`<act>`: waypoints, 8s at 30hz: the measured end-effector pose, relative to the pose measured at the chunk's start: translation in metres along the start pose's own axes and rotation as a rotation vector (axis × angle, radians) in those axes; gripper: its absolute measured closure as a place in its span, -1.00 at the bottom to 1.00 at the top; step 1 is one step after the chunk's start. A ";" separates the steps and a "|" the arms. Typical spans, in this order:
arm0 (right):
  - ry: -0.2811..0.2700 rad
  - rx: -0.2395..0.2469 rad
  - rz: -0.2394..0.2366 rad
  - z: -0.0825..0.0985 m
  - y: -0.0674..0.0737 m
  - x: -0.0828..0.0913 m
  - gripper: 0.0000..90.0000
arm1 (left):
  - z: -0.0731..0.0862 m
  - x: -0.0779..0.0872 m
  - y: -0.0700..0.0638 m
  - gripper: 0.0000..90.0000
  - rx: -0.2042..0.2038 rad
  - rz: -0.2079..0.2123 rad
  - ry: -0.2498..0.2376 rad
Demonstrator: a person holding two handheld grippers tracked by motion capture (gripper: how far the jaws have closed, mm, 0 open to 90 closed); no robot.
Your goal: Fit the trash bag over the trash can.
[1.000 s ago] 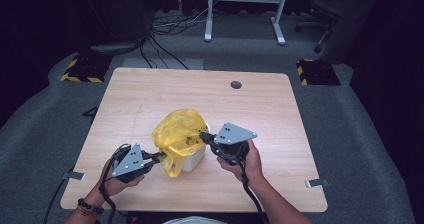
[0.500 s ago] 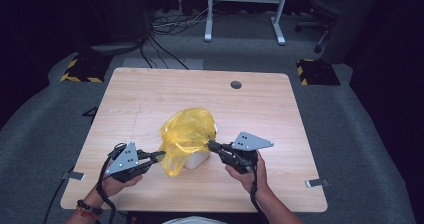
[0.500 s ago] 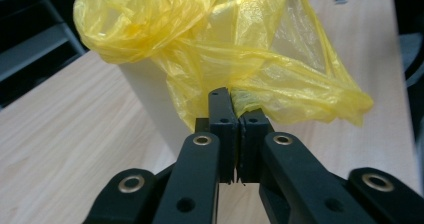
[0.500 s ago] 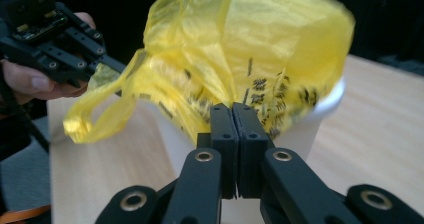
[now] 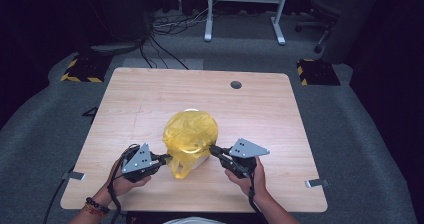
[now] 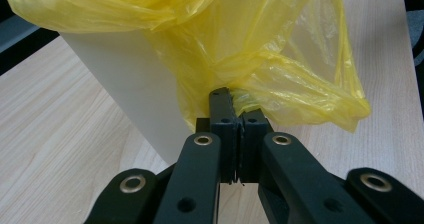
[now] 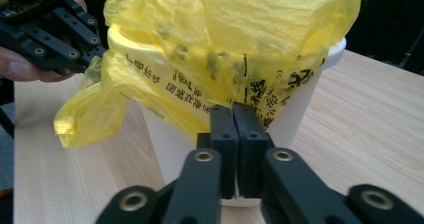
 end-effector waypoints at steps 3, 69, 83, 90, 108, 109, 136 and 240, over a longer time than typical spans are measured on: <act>0.026 0.041 0.076 -0.001 -0.001 0.000 0.41 | 0.000 0.000 0.001 0.97 0.003 -0.006 -0.004; 0.242 0.489 -0.082 -0.077 0.034 -0.022 0.31 | -0.001 -0.008 0.003 0.98 0.033 0.024 -0.024; 0.282 0.552 -0.053 -0.080 0.050 -0.047 0.46 | -0.004 -0.011 0.000 0.98 0.019 0.031 -0.023; 0.203 0.388 -0.128 -0.088 0.045 -0.046 0.78 | -0.003 -0.011 0.000 0.99 0.020 0.033 -0.023; -0.048 0.082 0.070 -0.102 -0.021 0.007 1.00 | 0.004 0.000 0.010 0.99 0.030 -0.026 -0.015; -0.044 0.068 0.082 -0.099 -0.026 0.009 1.00 | 0.005 0.002 0.012 0.99 0.031 -0.031 -0.012; -0.005 -0.041 0.126 -0.024 -0.064 -0.001 0.21 | 0.008 0.011 0.039 0.87 0.118 -0.083 -0.044; 0.150 -0.049 0.017 -0.025 -0.118 -0.118 1.00 | 0.017 -0.062 0.139 0.87 0.456 -0.111 -0.001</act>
Point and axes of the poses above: each handheld gripper's, and its own axes: x roughly backward along the jaws, z roughly out of its underside, y roughly to its left, the point moved 6 cm from there along -x, roughly forward along the jaws, and after that the axes turned 2 degrees about y, right-handed, at the moved point
